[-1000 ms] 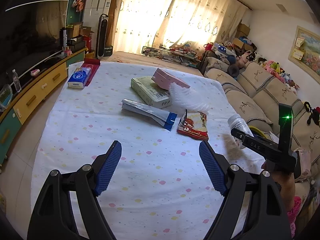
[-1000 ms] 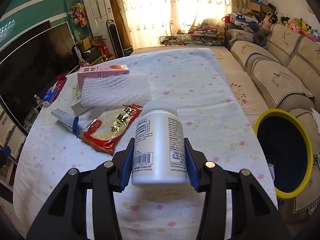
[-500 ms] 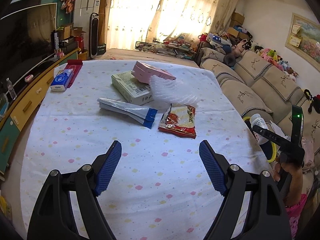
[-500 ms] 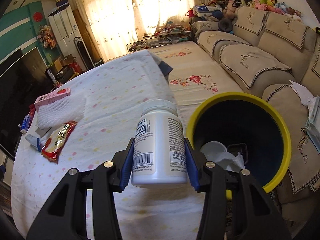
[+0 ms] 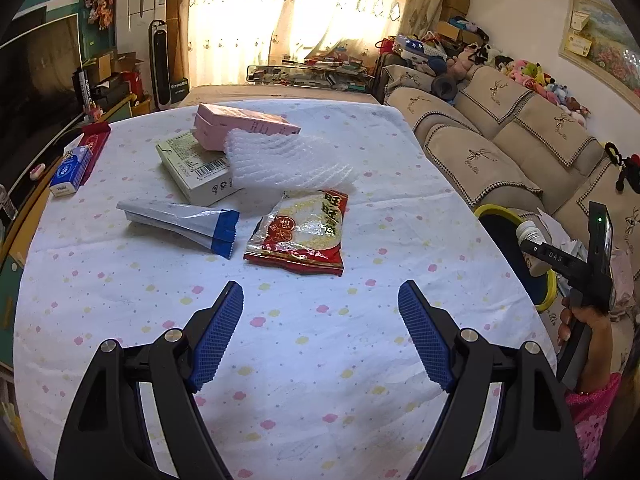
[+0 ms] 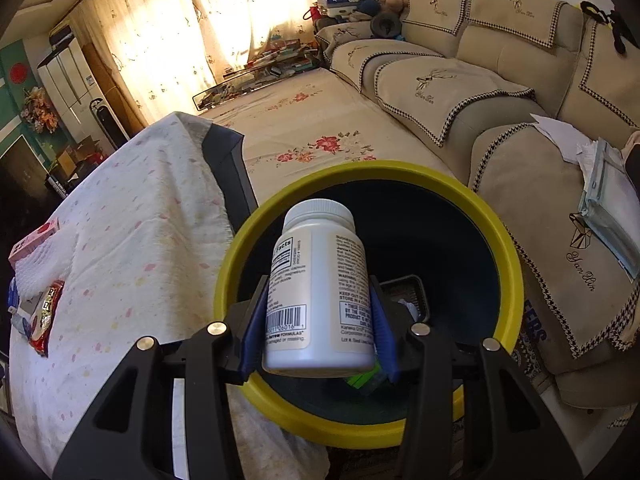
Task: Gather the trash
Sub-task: 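Carry the pill bottle over the bin and open the right gripper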
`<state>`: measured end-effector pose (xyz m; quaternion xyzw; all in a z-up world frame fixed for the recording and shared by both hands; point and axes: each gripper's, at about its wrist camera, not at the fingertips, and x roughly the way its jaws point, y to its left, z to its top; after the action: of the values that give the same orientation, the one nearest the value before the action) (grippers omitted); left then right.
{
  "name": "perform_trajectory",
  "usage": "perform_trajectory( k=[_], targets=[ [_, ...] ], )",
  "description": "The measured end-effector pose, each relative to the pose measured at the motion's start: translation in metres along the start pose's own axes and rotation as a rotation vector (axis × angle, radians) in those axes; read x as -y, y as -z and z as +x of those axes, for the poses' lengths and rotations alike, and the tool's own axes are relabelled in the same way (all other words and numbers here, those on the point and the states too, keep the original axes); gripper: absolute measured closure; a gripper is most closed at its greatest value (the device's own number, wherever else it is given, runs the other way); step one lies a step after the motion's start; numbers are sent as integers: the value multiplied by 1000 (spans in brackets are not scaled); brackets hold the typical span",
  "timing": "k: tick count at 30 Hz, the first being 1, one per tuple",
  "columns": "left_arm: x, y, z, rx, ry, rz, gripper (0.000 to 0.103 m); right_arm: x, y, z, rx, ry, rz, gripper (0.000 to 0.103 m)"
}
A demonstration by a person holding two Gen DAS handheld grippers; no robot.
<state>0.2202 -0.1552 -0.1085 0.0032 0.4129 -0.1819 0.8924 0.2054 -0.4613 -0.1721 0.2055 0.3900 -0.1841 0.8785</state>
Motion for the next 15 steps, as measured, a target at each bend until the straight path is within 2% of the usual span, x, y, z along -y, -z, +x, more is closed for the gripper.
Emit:
perform_trajectory(
  k=[3,5,15],
  targets=[
    [6,-2,11,-18,-6,15,24,10,-1,6,-11,13,27,57],
    [9,-6,19,-30,-7,23,24,16,-1,5,0,14,41,50],
    [16,-38,66,-70,-24,74,24,18,0,0,16,2,30,50]
  ],
)
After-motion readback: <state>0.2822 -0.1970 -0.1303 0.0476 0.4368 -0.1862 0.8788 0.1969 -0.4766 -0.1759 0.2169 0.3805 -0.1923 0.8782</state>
